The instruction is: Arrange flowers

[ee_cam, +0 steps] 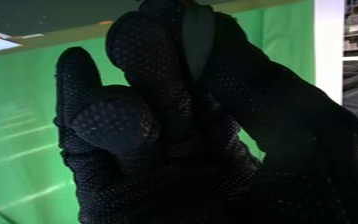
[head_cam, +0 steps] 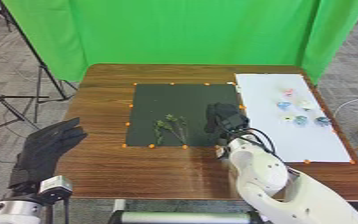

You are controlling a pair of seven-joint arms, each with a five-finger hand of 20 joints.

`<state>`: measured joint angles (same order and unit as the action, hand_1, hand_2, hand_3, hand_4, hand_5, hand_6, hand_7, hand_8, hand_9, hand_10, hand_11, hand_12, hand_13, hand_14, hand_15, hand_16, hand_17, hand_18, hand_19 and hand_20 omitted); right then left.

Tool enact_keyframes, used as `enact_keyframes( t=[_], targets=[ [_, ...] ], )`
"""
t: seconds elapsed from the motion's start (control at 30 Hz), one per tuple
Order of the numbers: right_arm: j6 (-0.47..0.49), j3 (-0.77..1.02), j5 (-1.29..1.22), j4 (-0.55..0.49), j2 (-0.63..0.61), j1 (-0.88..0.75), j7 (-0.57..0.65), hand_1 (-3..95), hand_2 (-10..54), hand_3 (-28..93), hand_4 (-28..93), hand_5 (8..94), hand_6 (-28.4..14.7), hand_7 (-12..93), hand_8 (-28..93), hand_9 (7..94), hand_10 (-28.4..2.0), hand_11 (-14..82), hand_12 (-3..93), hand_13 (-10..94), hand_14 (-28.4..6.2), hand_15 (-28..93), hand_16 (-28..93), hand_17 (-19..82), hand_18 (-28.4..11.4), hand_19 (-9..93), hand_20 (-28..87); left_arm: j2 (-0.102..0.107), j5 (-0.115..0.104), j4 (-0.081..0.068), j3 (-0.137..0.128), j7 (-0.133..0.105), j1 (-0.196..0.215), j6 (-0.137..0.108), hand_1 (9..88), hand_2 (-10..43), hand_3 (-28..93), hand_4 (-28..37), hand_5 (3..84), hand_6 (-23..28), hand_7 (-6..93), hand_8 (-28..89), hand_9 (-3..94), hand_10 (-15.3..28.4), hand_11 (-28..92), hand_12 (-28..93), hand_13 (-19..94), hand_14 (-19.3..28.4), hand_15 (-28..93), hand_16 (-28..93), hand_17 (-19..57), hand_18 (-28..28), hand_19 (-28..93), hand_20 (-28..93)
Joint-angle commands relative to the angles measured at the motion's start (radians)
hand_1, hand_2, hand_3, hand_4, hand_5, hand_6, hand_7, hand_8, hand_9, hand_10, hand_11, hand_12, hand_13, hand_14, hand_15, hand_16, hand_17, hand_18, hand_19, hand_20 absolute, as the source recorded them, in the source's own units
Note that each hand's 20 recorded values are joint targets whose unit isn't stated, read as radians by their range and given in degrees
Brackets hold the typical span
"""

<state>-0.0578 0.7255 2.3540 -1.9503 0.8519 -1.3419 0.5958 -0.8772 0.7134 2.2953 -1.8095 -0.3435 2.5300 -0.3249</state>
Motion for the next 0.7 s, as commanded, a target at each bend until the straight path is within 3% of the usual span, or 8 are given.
enact_keyframes(
  t=[0.03, 0.2, 0.23, 0.3, 0.4, 0.53, 0.63, 0.7],
  targets=[
    [0.011, 0.009, 0.011, -0.007, -0.043, -0.058, -0.018, 51.9, -6.3, 79, -28, 80.1, -2.6, 30, 23, 83.5, -12.0, 37.7, 34.9, 77, -6.5, 72, 27, 34, -20.3, 85, 5, 0.011, -0.006, -0.001, 0.004, -0.004, 0.014, 0.001, 27.3, 5.5, 82, -13.9, 47.9, 14.6, 15.5, -8, 41.0, 22.7, 39, 11, 28, 28.3, 61, -12, -9.5, 21.7, 56, 16],
    [-0.002, 0.004, 0.029, 0.007, -0.055, -0.061, -0.012, 51.7, -5.8, 79, -28, 79.2, -2.4, 31, 22, 82.9, -11.8, 37.4, 34.5, 77, -6.4, 71, 27, 33, -20.1, 84, 6, 0.012, -0.004, -0.003, 0.008, 0.0, 0.007, 0.005, 27.3, 5.5, 82, -14.0, 47.9, 14.6, 15.5, -9, 41.0, 22.8, 39, 11, 28, 28.3, 61, -12, -9.5, 21.7, 56, 16],
    [0.004, 0.011, 0.02, 0.01, -0.052, -0.062, -0.011, 51.7, -5.8, 79, -28, 79.2, -2.4, 31, 22, 82.9, -11.9, 37.3, 34.4, 77, -6.4, 71, 26, 33, -20.1, 84, 6, 0.028, -0.015, -0.004, 0.012, -0.012, 0.009, -0.004, 27.3, 5.5, 82, -14.0, 47.9, 14.6, 15.5, -9, 41.0, 22.8, 39, 11, 28, 28.3, 61, -12, -9.5, 21.7, 56, 16],
    [0.015, 0.015, 0.016, 0.014, -0.049, -0.06, -0.002, 51.6, -5.7, 79, -28, 78.8, -2.4, 31, 21, 82.6, -11.7, 37.1, 34.2, 77, -6.4, 70, 26, 33, -20.3, 84, 6, 0.035, -0.022, -0.003, 0.013, -0.022, 0.015, -0.011, 27.2, 5.4, 82, -14.1, 47.9, 14.6, 15.4, -8, 41.0, 22.8, 39, 11, 28, 28.3, 61, -12, -9.5, 21.7, 56, 16],
    [0.015, 0.027, -0.001, 0.005, -0.053, -0.068, -0.005, 50.9, -5.9, 79, -28, 78.5, -2.8, 32, 19, 82.2, -11.4, 36.0, 34.0, 76, -6.7, 69, 26, 32, -20.4, 83, 6, 0.066, -0.047, -0.003, 0.016, -0.053, 0.029, -0.03, 27.3, 5.5, 82, -14.1, 47.9, 14.7, 15.4, -8, 41.0, 22.8, 39, 11, 28, 28.3, 61, -12, -9.5, 21.7, 56, 16],
    [0.026, 0.03, -0.005, -0.007, -0.058, -0.075, -0.009, 49.4, -6.7, 79, -28, 77.9, -2.8, 33, 16, 82.0, -11.5, 35.2, 33.6, 76, -7.4, 68, 25, 32, -20.7, 83, 6, 0.067, -0.049, -0.002, 0.016, -0.059, 0.034, -0.034, 27.4, 5.5, 82, -14.1, 47.9, 14.7, 15.3, -8, 41.0, 22.8, 39, 11, 28, 28.2, 61, -12, -9.5, 21.7, 56, 16],
    [0.032, 0.035, -0.022, -0.014, -0.059, -0.079, -0.007, 48.1, -7.6, 80, -28, 76.8, -2.7, 34, 14, 81.3, -11.5, 34.4, 33.5, 75, -7.8, 68, 25, 31, -21.0, 83, 6, 0.092, -0.067, -0.004, 0.021, -0.076, 0.038, -0.044, 27.3, 5.5, 82, -13.9, 47.9, 14.7, 15.4, -8, 41.0, 22.8, 39, 11, 28, 28.3, 61, -12, -9.5, 21.8, 56, 16],
    [0.035, 0.036, -0.022, -0.014, -0.059, -0.081, -0.008, 47.3, -8.5, 81, -28, 75.6, -2.8, 34, 13, 80.1, -11.8, 33.9, 33.7, 74, -8.3, 68, 25, 31, -21.5, 83, 6, 0.088, -0.063, -0.004, 0.02, -0.07, 0.036, -0.04, 27.3, 5.5, 82, -13.9, 47.9, 14.7, 15.4, -8, 41.1, 22.8, 39, 11, 28, 28.3, 61, -12, -9.5, 21.8, 56, 16]
  ],
)
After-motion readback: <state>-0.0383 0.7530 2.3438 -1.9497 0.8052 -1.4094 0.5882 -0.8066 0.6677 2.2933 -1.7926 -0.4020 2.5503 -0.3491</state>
